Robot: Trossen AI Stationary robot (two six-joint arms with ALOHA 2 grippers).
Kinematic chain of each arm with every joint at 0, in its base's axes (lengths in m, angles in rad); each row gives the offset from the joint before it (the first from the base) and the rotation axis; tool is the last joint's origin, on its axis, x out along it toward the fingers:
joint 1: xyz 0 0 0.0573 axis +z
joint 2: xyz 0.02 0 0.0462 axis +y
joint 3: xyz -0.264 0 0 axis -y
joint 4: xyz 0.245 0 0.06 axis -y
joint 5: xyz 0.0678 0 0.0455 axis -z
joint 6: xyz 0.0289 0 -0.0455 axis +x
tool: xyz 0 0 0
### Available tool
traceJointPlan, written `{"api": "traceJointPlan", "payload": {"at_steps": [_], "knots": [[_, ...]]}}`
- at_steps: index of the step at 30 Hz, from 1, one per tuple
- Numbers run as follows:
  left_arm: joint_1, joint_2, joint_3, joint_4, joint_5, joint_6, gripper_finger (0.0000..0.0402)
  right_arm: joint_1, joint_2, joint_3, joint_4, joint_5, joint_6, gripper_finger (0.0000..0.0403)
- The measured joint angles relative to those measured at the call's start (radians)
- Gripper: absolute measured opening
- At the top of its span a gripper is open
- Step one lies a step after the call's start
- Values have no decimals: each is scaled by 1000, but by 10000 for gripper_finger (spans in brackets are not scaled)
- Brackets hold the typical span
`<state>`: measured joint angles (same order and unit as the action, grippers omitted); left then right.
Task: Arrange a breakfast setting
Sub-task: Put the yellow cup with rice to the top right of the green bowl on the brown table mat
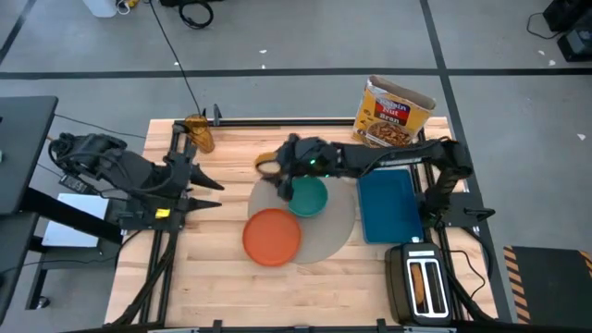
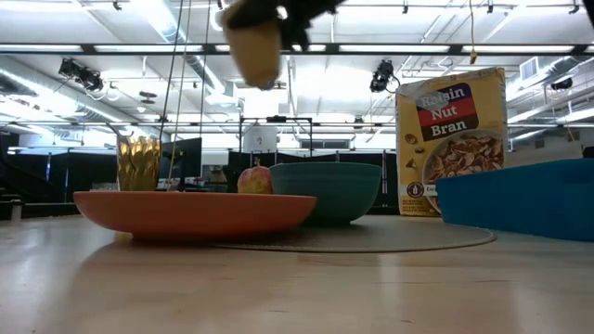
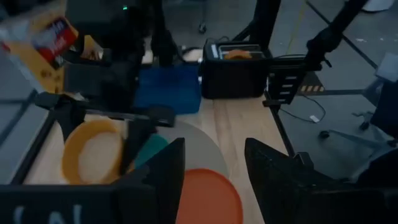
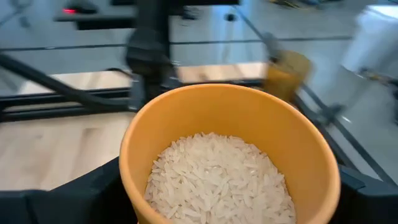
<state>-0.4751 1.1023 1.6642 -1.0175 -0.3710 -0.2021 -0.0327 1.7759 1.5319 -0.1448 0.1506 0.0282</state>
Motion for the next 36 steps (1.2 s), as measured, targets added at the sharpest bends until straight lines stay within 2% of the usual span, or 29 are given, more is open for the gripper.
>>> {"api": "traceJointPlan", "payload": {"at_steps": [5, 11, 15, 18, 22, 25, 32, 36], "knots": [[10, -60, -113, 114, -6, 47, 172, -56, -132, -166, 15, 52, 45, 328], [110, -77, -236, 273, -74, 50, 172, -117, -300, -450, 153, 98, 75, 328], [216, -60, -272, 368, -77, 28, 172, -172, -373, -651, 303, 100, 75, 328], [280, -32, -282, 412, -78, -1, 172, -212, -401, -806, 482, 82, 92, 328], [330, -5, -281, 478, -79, -8, 172, -254, -405, -968, 705, 47, 84, 328], [364, 22, -281, 513, -76, -24, 172, -290, -376, -1034, 823, -35, 85, 328], [402, 82, -281, 547, -76, -7, 172, -380, -258, -1081, 946, -224, 49, 328], [405, 108, -282, 552, -50, -1, 172, -416, -180, -1081, 1037, -288, 16, 328]]}}
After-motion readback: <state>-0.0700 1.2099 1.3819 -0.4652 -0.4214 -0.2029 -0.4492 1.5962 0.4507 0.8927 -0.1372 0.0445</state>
